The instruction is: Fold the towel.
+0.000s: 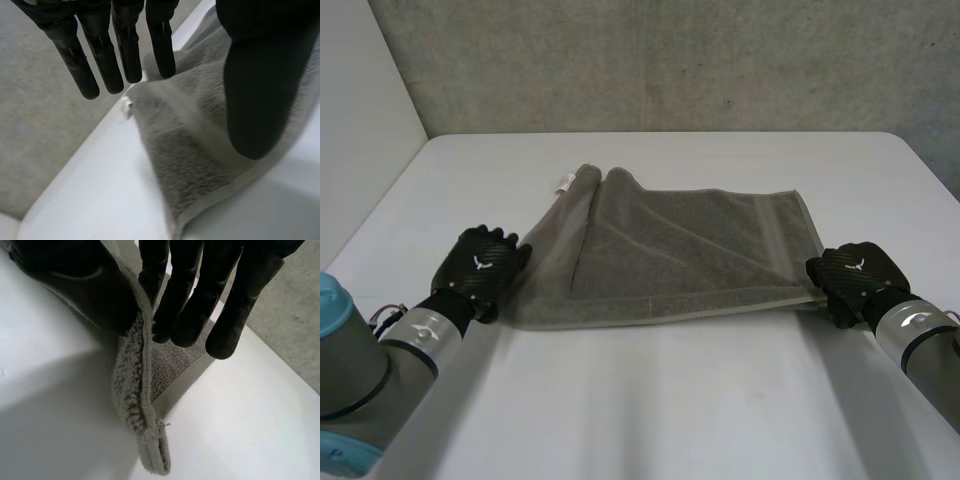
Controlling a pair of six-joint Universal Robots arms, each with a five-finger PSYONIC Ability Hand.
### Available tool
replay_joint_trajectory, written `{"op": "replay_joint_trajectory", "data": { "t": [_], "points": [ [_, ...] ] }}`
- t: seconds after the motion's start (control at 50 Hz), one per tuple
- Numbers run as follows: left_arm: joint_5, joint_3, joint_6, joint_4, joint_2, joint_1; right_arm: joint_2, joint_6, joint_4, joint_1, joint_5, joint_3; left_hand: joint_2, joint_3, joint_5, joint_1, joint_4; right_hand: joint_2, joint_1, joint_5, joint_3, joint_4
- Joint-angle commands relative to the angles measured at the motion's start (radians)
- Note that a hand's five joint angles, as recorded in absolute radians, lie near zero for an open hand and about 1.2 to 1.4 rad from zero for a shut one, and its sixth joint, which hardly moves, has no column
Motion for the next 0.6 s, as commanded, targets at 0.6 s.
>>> {"op": "replay_joint_trajectory", "data": {
  "t": [0.6],
  "points": [
    [0.078, 0.143, -0.076, -0.057, -0.199, -0.006, 0.032, -0.008, -0.002, -0.003, -0.001, -0.001, 0.263, 0.263, 0.262, 0.262, 0.263, 0.061, 0.056, 0.034, 0.058, 0.051]
  ]
}}
